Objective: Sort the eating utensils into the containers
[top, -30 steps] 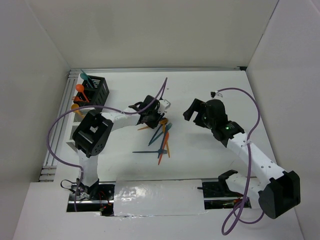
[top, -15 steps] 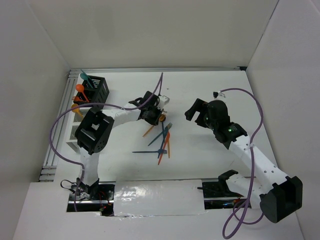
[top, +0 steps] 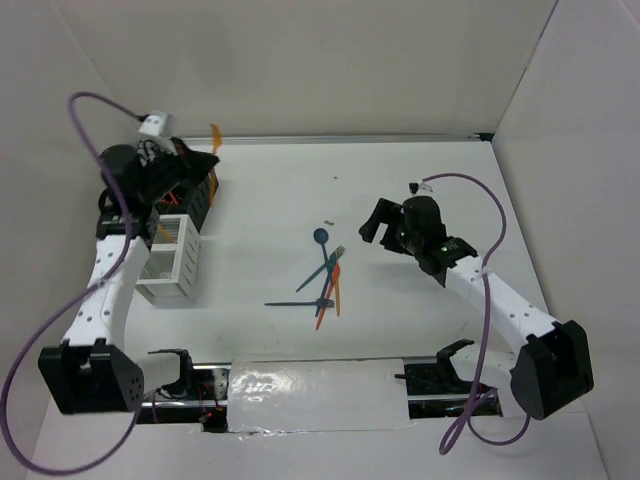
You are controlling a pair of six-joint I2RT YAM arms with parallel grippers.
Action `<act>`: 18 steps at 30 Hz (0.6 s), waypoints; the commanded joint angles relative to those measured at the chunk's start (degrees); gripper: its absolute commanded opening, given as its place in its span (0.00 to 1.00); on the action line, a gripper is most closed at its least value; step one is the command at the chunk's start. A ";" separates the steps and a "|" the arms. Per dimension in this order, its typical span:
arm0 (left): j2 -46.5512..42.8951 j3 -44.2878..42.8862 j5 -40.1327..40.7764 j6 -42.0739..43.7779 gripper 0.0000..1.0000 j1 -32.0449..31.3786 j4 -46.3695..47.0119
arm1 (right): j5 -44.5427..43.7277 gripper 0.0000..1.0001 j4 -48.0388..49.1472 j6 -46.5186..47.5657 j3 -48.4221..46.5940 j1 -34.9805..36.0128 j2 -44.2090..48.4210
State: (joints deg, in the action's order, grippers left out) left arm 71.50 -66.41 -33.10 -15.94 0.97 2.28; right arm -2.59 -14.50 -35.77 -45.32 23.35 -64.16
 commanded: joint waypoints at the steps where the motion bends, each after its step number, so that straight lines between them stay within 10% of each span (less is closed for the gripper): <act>1: -4.43 7.41 -0.43 -6.45 0.00 8.41 6.85 | 2.58 0.99 4.92 2.45 -2.40 -0.15 -3.32; 7: -14.89 18.22 21.82 -11.83 0.00 18.09 11.59 | 3.12 0.99 6.86 4.65 -3.54 -0.41 -5.45; 18: -16.93 30.02 28.18 -10.77 0.00 25.22 29.69 | 4.17 1.00 8.61 6.24 -6.45 -1.03 -10.72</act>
State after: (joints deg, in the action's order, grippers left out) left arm 54.89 -36.86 -6.55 -27.29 25.85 20.62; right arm 0.93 -9.52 -30.63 -49.10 22.98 -74.04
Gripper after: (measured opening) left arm 0.052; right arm 0.994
